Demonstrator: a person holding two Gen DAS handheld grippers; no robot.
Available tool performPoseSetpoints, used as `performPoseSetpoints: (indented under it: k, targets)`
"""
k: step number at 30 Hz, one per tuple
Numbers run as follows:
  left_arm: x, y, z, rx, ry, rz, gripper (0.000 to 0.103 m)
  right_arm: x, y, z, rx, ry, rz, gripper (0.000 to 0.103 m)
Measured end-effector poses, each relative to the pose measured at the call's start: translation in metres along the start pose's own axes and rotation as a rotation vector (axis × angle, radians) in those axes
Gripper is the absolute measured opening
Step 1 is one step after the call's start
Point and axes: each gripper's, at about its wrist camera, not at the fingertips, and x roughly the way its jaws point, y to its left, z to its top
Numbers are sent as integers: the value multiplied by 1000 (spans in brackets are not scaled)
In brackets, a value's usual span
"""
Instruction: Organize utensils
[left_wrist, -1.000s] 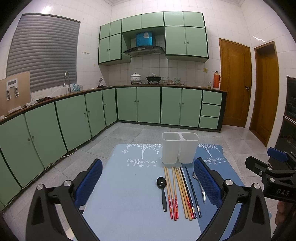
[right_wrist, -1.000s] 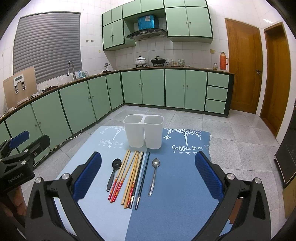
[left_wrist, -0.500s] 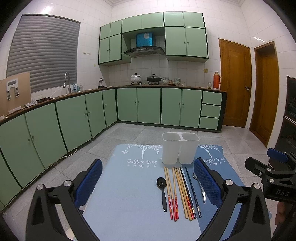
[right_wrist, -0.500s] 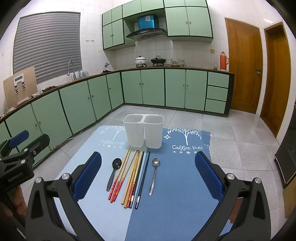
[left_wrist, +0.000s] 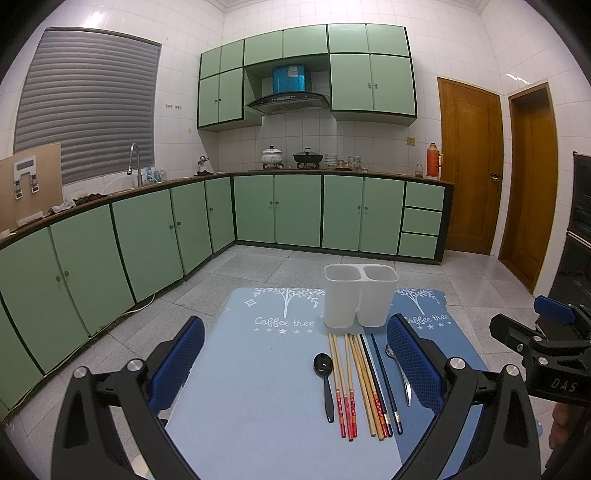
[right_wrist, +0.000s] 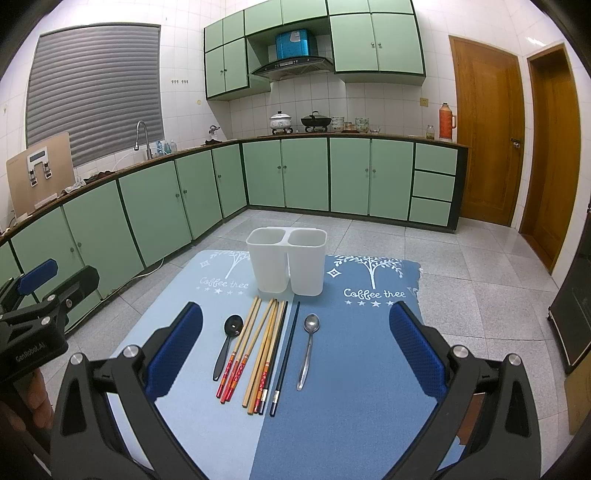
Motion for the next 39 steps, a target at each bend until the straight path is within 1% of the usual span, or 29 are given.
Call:
performPoseSetpoints:
  k: [23, 24, 29, 33, 36, 39]
  targets:
    - [5, 0, 1, 0, 9, 2, 97, 3, 4, -5, 1, 11, -6, 98]
    - [8, 6, 4, -1, 15, 7, 97, 6, 4, -6, 2, 17, -9, 98]
    - [39, 20, -6, 2, 80, 36, 97, 27, -2, -12, 9, 67, -32, 98]
    - [70, 23, -13, 23, 145, 45, 97, 58, -12, -14, 15, 122, -42, 98]
    - [104, 22, -24, 43, 217, 45, 97, 83, -17, -17, 14, 171, -37, 98]
    - [139, 21, -35, 52, 287, 43, 97, 113, -26, -20, 46, 242, -18, 97]
